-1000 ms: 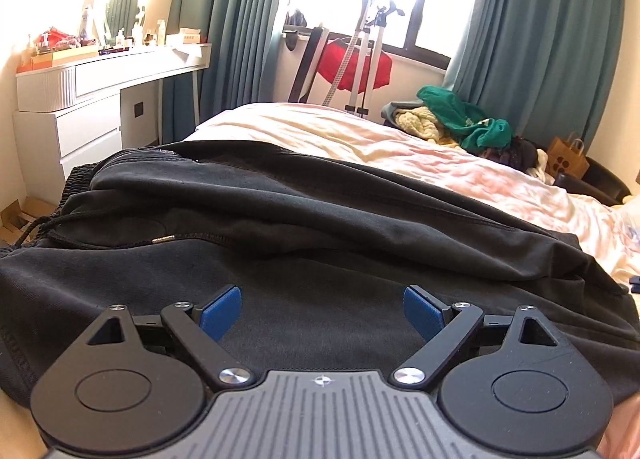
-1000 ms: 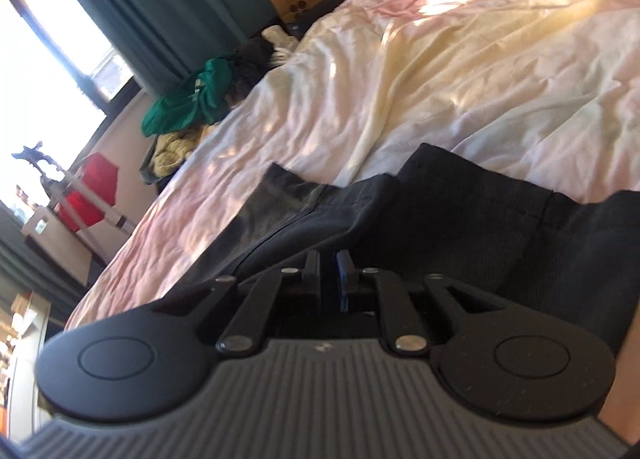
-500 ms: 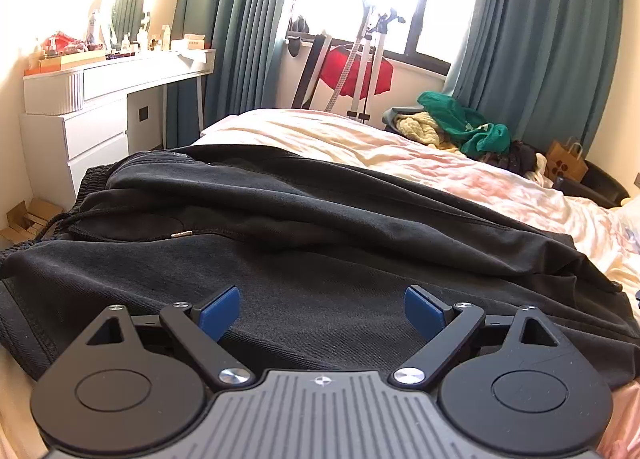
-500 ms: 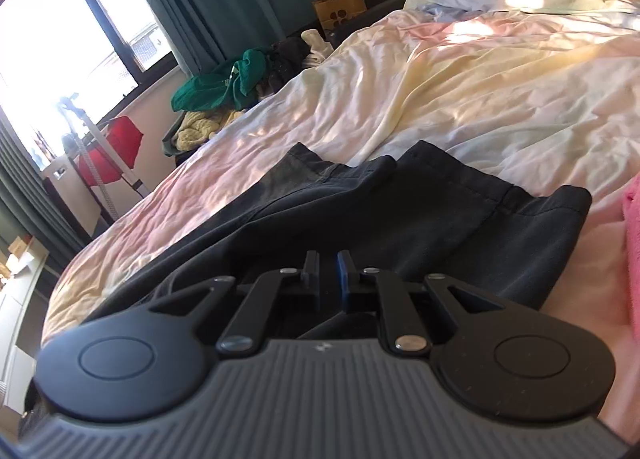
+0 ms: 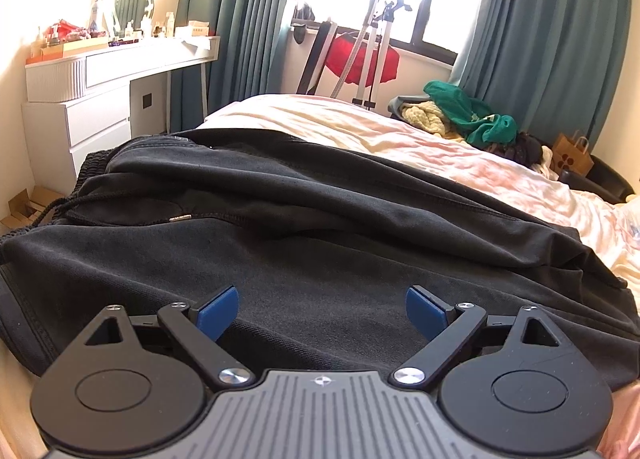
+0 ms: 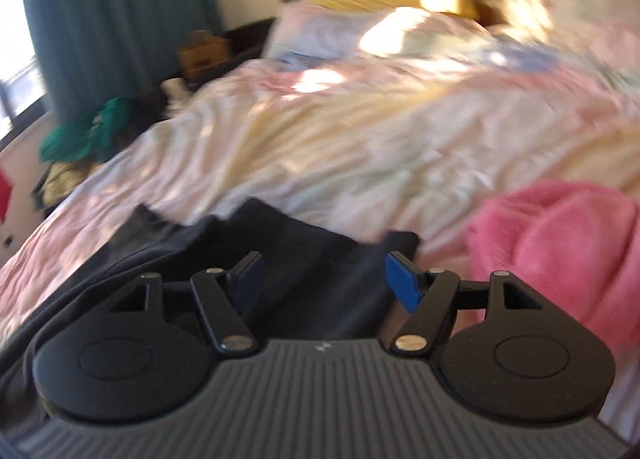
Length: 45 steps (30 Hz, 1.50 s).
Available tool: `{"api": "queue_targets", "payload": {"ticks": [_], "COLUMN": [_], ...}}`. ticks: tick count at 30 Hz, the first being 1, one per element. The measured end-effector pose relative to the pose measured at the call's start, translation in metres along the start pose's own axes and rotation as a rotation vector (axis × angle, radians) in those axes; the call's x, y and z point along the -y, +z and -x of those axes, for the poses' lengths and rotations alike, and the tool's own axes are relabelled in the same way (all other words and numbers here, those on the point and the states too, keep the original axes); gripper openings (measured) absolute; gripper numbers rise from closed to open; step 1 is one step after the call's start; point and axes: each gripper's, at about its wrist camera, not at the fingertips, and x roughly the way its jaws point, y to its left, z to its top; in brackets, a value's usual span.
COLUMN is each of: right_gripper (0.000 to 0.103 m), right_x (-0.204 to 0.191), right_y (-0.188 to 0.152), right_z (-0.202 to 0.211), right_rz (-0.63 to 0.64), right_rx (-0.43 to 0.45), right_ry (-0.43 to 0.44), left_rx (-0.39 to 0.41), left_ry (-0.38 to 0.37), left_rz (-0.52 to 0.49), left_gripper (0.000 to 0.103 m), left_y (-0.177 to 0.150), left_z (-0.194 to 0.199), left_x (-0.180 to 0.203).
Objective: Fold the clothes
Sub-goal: 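Grasp the sweatpants leg hem with the right gripper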
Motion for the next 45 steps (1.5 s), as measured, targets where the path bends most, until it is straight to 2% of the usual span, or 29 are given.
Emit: {"api": "queue_targets", "payload": {"ticks": [3, 6, 9, 13, 15, 19, 22, 24, 26, 29, 31, 33, 35, 38, 39, 40, 43, 45], "right_gripper": [0.07, 0.07, 0.072, 0.072, 0.072, 0.071, 0.048, 0.023, 0.008, 0.007, 0.007, 0.007, 0.007, 0.008, 0.008, 0.008, 0.009, 0.01], "right_x": [0.021, 0.03, 0.034, 0.035, 0.031, 0.031, 0.034, 0.035, 0.037, 0.036, 0.031, 0.027, 0.025, 0.023, 0.023, 0.023, 0.021, 0.021], "right_y": [-0.003, -0.012, -0.023, -0.027, -0.028, -0.029, -0.029, -0.027, -0.025, -0.021, -0.017, -0.014, -0.011, -0.01, -0.01, -0.009, -0.009, -0.011], "right_z": [-0.018, -0.038, -0.05, -0.047, -0.046, -0.048, -0.051, -0.054, -0.056, -0.048, -0.041, -0.034, -0.033, -0.036, -0.038, -0.04, -0.049, -0.055], "right_rz": [-0.109, -0.179, -0.292, -0.46, -0.484, -0.499, -0.472, -0.458, -0.445, -0.42, -0.394, -0.37, -0.353, -0.351, -0.355, -0.356, -0.336, -0.336], "right_rx": [-0.09, -0.223, -0.328, -0.339, -0.342, -0.357, -0.367, -0.364, -0.358, -0.301, -0.257, -0.222, -0.207, -0.221, -0.23, -0.238, -0.246, -0.255], "right_ry": [-0.022, 0.018, 0.135, 0.388, 0.446, 0.437, 0.393, 0.365, 0.343, 0.348, 0.356, 0.363, 0.358, 0.336, 0.328, 0.322, 0.317, 0.312], "left_rx": [-0.005, -0.008, -0.011, -0.024, -0.038, -0.066, -0.088, -0.102, -0.114, -0.15, -0.178, -0.183, -0.174, -0.169, -0.164, -0.157, -0.176, -0.159], "left_ry": [-0.005, -0.01, -0.015, -0.032, -0.041, -0.066, -0.078, -0.076, -0.088, -0.113, -0.07, 0.011, 0.062, 0.081, 0.086, 0.089, 0.049, 0.042], "left_rz": [0.011, 0.021, 0.037, 0.083, 0.133, 0.287, 0.431, 0.539, 0.679, 0.865, 0.971, 1.046, 1.092, 1.069, 1.073, 1.083, 1.161, 1.191], "left_gripper": [0.093, 0.093, 0.093, 0.093, 0.093, 0.093, 0.095, 0.096, 0.097, 0.097, 0.096, 0.096, 0.096, 0.094, 0.091, 0.083, 0.07, 0.053], "left_y": [0.0, 0.0, 0.0, 0.004, 0.007, 0.018, 0.023, 0.021, 0.012, -0.006, -0.015, -0.02, -0.025, -0.02, -0.019, -0.018, -0.019, -0.02], "left_z": [-0.001, -0.001, -0.002, -0.004, -0.003, 0.013, 0.031, 0.039, 0.044, 0.042, 0.037, 0.036, 0.036, 0.031, 0.027, 0.024, 0.006, 0.002], "left_x": [-0.001, -0.003, -0.006, -0.012, -0.022, -0.061, -0.105, -0.136, -0.168, -0.203, -0.218, -0.229, -0.234, -0.233, -0.232, -0.231, -0.235, -0.239]}}
